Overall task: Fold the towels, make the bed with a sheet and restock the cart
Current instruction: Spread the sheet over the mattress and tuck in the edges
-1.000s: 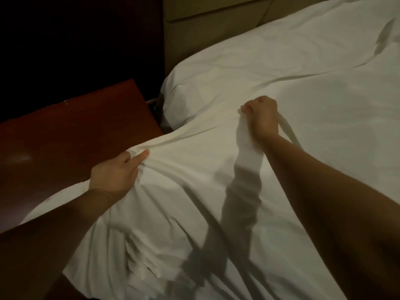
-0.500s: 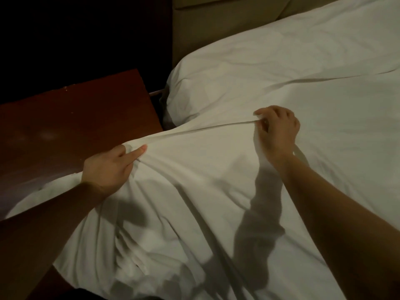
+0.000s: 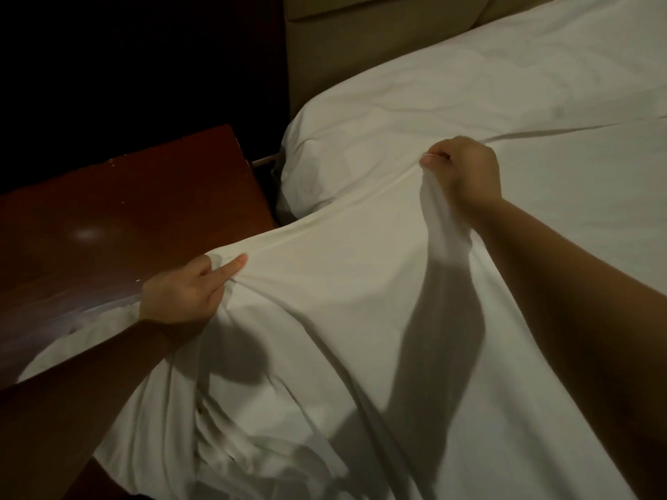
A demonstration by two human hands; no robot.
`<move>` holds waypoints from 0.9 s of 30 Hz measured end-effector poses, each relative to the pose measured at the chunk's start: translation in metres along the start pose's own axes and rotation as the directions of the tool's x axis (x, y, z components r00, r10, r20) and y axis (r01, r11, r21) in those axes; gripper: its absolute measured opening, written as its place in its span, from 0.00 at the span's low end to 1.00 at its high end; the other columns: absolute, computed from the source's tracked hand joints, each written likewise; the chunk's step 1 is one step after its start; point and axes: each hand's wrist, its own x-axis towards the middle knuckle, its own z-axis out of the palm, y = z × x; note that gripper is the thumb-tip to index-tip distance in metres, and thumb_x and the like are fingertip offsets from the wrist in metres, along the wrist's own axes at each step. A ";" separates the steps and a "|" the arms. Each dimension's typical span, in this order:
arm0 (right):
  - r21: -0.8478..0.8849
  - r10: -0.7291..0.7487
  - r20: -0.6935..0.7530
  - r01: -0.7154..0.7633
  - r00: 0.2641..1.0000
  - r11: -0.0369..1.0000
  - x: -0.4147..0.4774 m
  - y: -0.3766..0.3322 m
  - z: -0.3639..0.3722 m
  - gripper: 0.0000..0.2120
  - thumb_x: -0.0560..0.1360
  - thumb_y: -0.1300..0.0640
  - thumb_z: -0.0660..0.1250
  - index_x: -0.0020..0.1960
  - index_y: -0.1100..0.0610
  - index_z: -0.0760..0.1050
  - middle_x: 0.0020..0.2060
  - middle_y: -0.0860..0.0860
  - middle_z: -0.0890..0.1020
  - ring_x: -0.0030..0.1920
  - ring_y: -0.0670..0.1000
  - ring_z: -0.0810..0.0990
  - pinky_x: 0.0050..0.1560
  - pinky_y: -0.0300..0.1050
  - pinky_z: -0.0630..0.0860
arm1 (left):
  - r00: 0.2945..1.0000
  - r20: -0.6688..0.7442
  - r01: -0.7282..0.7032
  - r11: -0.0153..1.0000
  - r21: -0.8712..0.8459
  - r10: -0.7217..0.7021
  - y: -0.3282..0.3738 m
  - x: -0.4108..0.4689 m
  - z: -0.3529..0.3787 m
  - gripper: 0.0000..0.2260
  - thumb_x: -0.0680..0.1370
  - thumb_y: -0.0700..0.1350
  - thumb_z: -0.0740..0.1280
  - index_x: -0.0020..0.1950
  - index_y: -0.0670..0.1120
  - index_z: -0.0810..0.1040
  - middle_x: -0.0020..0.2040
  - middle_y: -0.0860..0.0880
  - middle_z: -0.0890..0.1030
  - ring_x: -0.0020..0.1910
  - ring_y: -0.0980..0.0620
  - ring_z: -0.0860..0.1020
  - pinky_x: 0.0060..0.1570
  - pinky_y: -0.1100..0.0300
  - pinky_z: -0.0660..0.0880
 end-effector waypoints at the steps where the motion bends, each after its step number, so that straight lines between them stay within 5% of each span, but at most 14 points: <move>1: 0.013 0.028 0.037 -0.028 0.999 1.000 0.004 -0.002 -0.001 0.10 0.77 0.54 0.64 0.49 0.59 0.81 0.47 0.53 0.82 0.49 0.51 0.77 0.46 0.40 0.66 | 1.000 0.003 -0.003 1.000 0.000 0.003 0.001 0.000 -0.001 0.20 0.76 0.44 0.54 0.63 0.43 0.77 0.34 0.44 0.73 0.25 0.46 0.69 0.30 0.66 0.56; 6: -0.050 0.072 0.095 -0.068 0.993 0.996 0.004 0.004 -0.010 0.10 0.77 0.50 0.65 0.51 0.56 0.78 0.44 0.48 0.78 0.46 0.48 0.74 0.45 0.41 0.66 | 1.000 0.010 0.002 1.000 0.000 -0.002 0.001 0.000 -0.001 0.20 0.76 0.45 0.54 0.64 0.43 0.76 0.34 0.44 0.73 0.25 0.45 0.69 0.30 0.66 0.55; 11: -0.138 0.043 -0.093 -0.056 0.995 0.989 -0.018 0.010 -0.003 0.14 0.80 0.51 0.58 0.51 0.60 0.78 0.48 0.57 0.81 0.50 0.57 0.77 0.46 0.43 0.66 | 1.000 0.007 0.000 1.000 -0.009 0.000 -0.001 -0.001 -0.002 0.20 0.76 0.46 0.54 0.64 0.43 0.76 0.35 0.43 0.74 0.25 0.44 0.70 0.30 0.65 0.58; 14: -0.040 0.147 -0.179 -0.156 0.973 0.987 -0.015 0.004 -0.004 0.13 0.79 0.52 0.59 0.52 0.59 0.80 0.48 0.56 0.82 0.50 0.55 0.78 0.46 0.38 0.63 | 1.000 0.004 -0.003 1.000 0.003 0.003 -0.001 0.000 -0.002 0.21 0.76 0.46 0.54 0.64 0.44 0.77 0.35 0.44 0.75 0.25 0.45 0.71 0.30 0.65 0.58; 18: 0.064 0.237 -0.120 -0.231 0.964 0.971 -0.010 0.005 -0.005 0.11 0.76 0.51 0.64 0.51 0.56 0.80 0.46 0.52 0.82 0.48 0.50 0.78 0.48 0.38 0.67 | 1.000 0.017 0.005 1.000 0.012 -0.005 -0.001 -0.001 -0.001 0.22 0.75 0.47 0.53 0.65 0.45 0.76 0.35 0.45 0.75 0.25 0.46 0.71 0.30 0.66 0.57; 22: -0.225 0.175 -0.154 -0.207 0.972 0.952 -0.027 0.011 -0.006 0.14 0.78 0.50 0.60 0.59 0.56 0.75 0.56 0.58 0.77 0.58 0.60 0.74 0.58 0.53 0.67 | 1.000 0.029 -0.002 1.000 0.013 0.002 -0.003 -0.001 -0.002 0.22 0.75 0.46 0.53 0.65 0.45 0.76 0.35 0.45 0.74 0.23 0.46 0.70 0.29 0.67 0.54; 27: -0.317 0.079 -0.297 -0.176 0.952 0.932 -0.076 0.019 0.002 0.15 0.78 0.55 0.59 0.62 0.59 0.72 0.60 0.60 0.74 0.59 0.63 0.71 0.58 0.53 0.64 | 0.999 0.044 -0.008 1.000 0.008 0.008 -0.006 -0.002 0.003 0.22 0.76 0.47 0.53 0.66 0.45 0.75 0.35 0.45 0.74 0.24 0.46 0.70 0.28 0.66 0.60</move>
